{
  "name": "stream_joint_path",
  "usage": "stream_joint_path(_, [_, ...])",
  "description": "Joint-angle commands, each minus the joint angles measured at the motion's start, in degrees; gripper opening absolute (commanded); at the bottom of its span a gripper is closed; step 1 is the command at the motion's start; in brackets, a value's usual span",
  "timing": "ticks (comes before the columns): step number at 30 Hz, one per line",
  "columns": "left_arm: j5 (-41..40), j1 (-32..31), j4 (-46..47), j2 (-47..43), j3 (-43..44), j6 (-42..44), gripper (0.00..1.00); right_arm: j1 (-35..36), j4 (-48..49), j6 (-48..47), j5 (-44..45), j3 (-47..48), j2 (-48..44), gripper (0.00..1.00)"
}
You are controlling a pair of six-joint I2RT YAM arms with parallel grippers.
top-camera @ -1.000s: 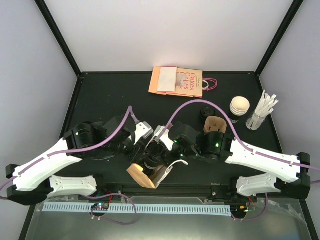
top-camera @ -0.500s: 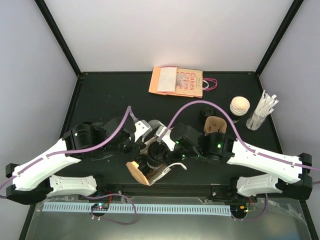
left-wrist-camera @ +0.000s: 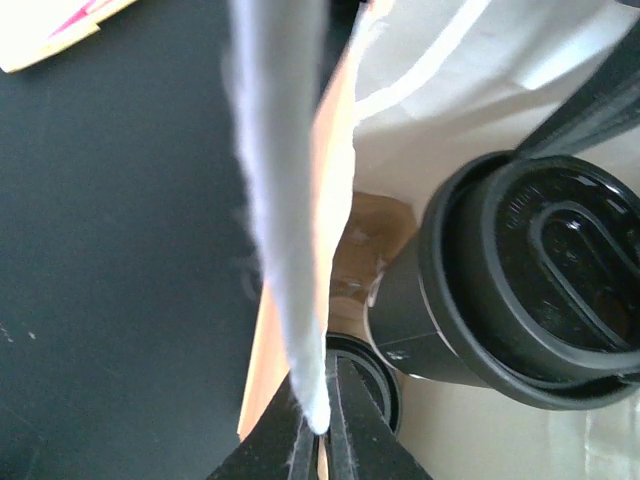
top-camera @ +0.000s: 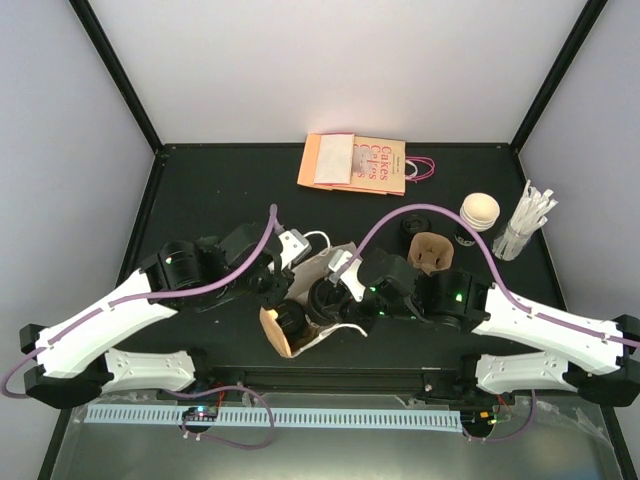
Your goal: Pack the takeout coffee
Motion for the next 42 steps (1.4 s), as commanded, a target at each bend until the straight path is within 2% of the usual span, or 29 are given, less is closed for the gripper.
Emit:
stream_joint_path(1, [-2.6, 2.3, 5.9, 1.1, 3.1, 7.5, 0.02, 0.4, 1.3, -0.6, 4.9, -1.2, -1.7, 0.61])
stream_joint_path(9, [-7.3, 3.9, 17.8, 0.9, 1.7, 19.9, 0.02, 0.4, 5.1, -1.1, 12.4, -3.7, 0.6, 0.59])
stream_joint_path(11, [-8.7, 3.9, 22.3, -0.1, -0.4, 22.9, 0.02, 0.4, 7.8, -1.2, 15.5, -5.0, 1.2, 0.59])
stream_joint_path(16, [-6.2, 3.8, 32.2, -3.7, -10.7, 29.3, 0.02, 0.9, 15.2, -1.9, 18.7, -10.5, 1.7, 0.59])
stream_joint_path(23, [0.4, 3.7, 34.3, -8.6, -19.3, 27.8, 0.02, 6.8, 17.4, 0.3, 24.7, -17.5, 1.9, 0.59])
stream_joint_path(31, [7.5, 3.7, 31.3, -9.9, -18.4, 23.2, 0.02, 13.1, 18.6, 3.4, 36.9, -20.9, 1.0, 0.59])
stream_joint_path(37, [12.0, 3.5, 31.5, -9.8, -18.9, 22.4, 0.03, 13.8, 14.8, 10.5, 47.8, -20.3, 1.8, 0.59])
stream_joint_path(42, [12.7, 3.4, 31.4, -9.3, -19.1, 22.6, 0.03, 13.7, 12.6, 14.8, 50.0, -18.8, 2.2, 0.57])
